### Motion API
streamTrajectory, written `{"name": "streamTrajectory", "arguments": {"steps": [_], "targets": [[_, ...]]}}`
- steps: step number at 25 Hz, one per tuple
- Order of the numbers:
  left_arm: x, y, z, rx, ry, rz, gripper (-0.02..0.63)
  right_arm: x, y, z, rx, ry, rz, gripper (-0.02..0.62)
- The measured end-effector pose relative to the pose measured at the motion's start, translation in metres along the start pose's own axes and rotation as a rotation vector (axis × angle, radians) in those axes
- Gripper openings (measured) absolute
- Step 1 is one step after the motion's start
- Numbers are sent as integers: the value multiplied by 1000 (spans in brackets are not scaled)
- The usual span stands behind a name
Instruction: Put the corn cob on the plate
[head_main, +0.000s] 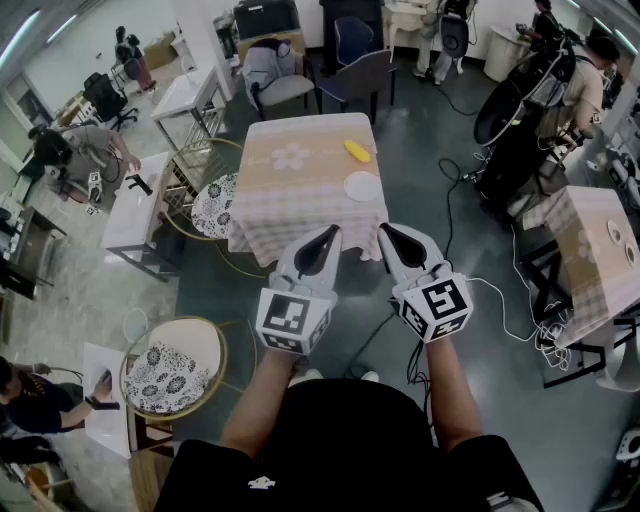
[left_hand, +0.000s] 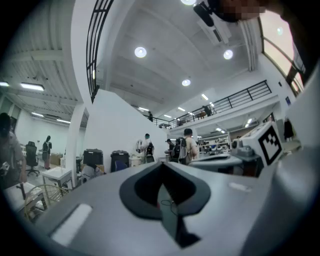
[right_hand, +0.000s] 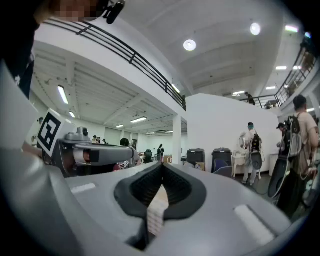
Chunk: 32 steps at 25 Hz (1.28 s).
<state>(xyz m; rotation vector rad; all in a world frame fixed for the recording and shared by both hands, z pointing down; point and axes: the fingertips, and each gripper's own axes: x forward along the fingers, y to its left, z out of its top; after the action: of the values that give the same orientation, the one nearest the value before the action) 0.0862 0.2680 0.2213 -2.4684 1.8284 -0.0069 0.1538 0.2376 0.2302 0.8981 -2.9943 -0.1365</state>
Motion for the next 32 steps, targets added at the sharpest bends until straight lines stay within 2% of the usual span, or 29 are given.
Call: {"name": "streamTrajectory", "arguments": {"steps": [9,25,32], "targets": [[10,-5,-1,21,1,6,8,0,-7,0,31,-7,9,2],[25,-39,-11,6,19,41,8,-26,-37,-19,78,11,41,2],[27,-22,-8,9,13,89,8,-16,-40,-13,67,6,65,2]]}}
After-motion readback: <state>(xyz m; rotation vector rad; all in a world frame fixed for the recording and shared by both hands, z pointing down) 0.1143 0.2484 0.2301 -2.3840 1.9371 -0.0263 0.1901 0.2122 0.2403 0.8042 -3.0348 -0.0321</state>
